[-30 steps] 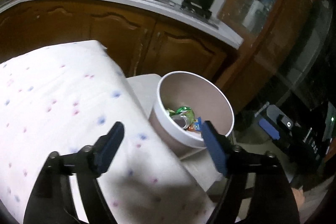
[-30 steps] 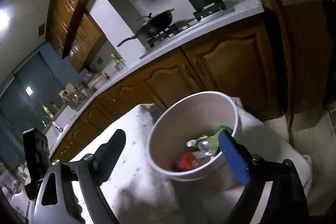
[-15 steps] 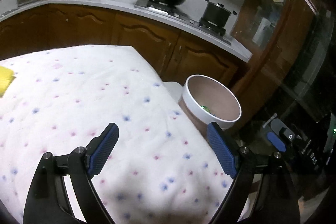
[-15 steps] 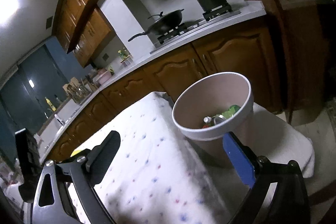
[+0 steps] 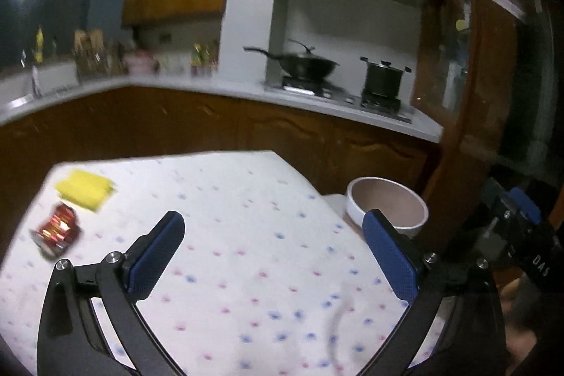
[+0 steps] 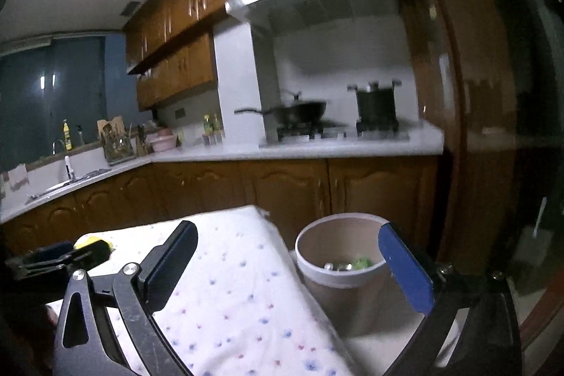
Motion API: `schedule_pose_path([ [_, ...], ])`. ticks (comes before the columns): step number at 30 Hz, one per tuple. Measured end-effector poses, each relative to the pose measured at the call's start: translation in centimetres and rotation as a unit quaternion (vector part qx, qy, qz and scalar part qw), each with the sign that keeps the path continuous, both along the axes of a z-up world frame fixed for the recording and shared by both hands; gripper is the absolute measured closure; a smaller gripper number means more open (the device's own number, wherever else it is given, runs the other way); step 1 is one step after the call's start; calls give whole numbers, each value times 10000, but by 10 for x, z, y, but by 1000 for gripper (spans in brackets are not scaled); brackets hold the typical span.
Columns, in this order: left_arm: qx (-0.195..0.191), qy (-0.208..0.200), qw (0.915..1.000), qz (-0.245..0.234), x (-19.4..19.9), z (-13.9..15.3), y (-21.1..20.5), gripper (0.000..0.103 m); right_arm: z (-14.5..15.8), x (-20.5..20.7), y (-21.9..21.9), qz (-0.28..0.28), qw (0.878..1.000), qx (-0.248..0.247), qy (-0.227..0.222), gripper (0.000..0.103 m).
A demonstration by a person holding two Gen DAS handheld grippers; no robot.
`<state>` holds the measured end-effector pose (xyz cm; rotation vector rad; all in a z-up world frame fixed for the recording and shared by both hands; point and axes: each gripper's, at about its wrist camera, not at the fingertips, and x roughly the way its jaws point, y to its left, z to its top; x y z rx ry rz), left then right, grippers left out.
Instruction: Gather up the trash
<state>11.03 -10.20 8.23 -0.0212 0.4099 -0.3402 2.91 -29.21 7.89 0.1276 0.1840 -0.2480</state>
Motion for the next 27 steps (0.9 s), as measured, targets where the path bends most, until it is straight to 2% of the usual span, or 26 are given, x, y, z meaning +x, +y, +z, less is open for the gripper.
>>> schedule_pose_path([
  [4,99,-27,9998,147,-5,-17,5,0,-15,0,9,-59,9998,-169,-13,0],
  [10,239,153,9991,325,-7,-49,11,0,-51,10,11,54,9991,-61,418,0],
  [14,169,234,9989,368,-9,-60,18,0,-65,6,13,55,9986,-7,535,0],
  [27,342,199,9976,564,-33,-78,23,0,-85,-9,19,212,9982,184,536,0],
])
